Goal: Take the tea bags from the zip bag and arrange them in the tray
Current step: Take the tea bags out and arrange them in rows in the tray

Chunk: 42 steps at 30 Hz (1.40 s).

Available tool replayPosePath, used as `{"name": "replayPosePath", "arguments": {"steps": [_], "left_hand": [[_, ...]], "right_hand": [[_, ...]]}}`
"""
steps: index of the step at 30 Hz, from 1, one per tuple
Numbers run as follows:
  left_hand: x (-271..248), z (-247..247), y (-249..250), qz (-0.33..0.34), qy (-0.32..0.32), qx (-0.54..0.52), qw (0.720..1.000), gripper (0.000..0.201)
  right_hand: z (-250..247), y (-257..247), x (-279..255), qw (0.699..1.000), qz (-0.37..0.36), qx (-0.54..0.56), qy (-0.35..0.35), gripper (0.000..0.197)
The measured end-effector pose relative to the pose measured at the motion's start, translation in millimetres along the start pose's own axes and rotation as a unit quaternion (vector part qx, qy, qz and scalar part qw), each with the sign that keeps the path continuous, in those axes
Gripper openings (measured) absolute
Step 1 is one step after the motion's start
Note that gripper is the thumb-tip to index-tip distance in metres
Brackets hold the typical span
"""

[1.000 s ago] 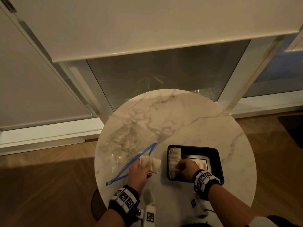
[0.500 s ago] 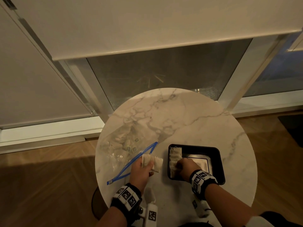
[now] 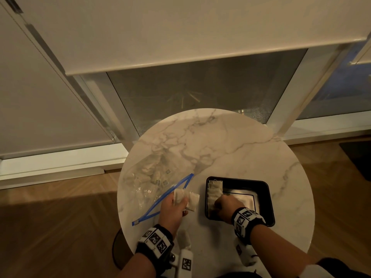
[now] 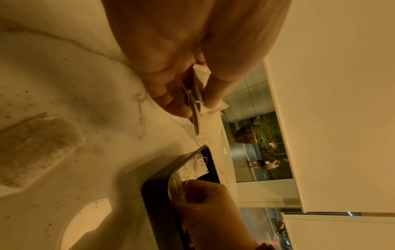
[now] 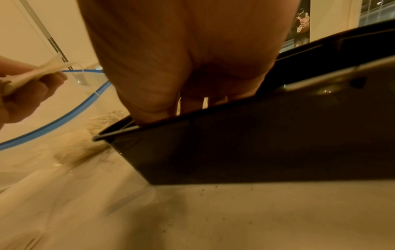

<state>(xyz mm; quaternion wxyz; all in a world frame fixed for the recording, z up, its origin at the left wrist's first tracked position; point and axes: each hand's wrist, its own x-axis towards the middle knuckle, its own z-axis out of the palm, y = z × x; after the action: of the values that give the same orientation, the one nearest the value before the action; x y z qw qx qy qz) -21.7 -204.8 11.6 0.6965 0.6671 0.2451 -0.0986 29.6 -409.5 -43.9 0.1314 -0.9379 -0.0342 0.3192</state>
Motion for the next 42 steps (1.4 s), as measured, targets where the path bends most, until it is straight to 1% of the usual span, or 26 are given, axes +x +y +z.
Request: {"name": "replayPosePath", "arguments": {"steps": [10,17,24,28,32,35,37,39,42], "left_hand": [[0.6,-0.9,0.6,-0.001,-0.001,0.003,1.000,0.019],[-0.4,-1.0,-0.3,-0.007,-0.003,0.005,1.000,0.019],[-3.9,1.2,3.8,0.018,-0.013,-0.001,1.000,0.011],[-2.1,3.8,3.3,0.021,-0.015,0.000,1.000,0.011],[1.7,5.8,1.3,0.005,-0.023,-0.019,1.000,0.014],[5.1,8.6,-0.4,0.000,-0.030,-0.027,0.999,0.014],[6.8,10.0,-1.2,-0.002,-0.030,-0.026,0.999,0.013],[8.2,10.1,-2.7,-0.003,-0.027,-0.023,0.999,0.013],[9.7,9.3,-4.6,-0.006,-0.028,-0.022,0.999,0.014]], "right_hand": [[-3.4,-2.1,-1.8,1.000,0.002,0.003,0.017,0.022],[-4.0,-3.5,-0.3,0.997,-0.002,0.063,0.032,0.022],[-8.0,4.6,-2.0,0.993,0.007,0.096,0.062,0.035],[-10.8,11.8,-3.3,0.987,0.013,0.135,0.084,0.041],[-14.3,13.1,-3.2,0.976,0.008,0.183,0.118,0.032],[-18.2,12.2,-2.2,0.970,0.038,0.203,0.131,0.022],[-19.6,12.9,-1.8,0.973,0.080,0.186,0.113,0.017],[-16.0,14.2,-1.1,0.976,0.107,0.171,0.084,0.014],[-5.1,14.4,1.2,0.973,0.114,0.188,0.071,0.017]]}}
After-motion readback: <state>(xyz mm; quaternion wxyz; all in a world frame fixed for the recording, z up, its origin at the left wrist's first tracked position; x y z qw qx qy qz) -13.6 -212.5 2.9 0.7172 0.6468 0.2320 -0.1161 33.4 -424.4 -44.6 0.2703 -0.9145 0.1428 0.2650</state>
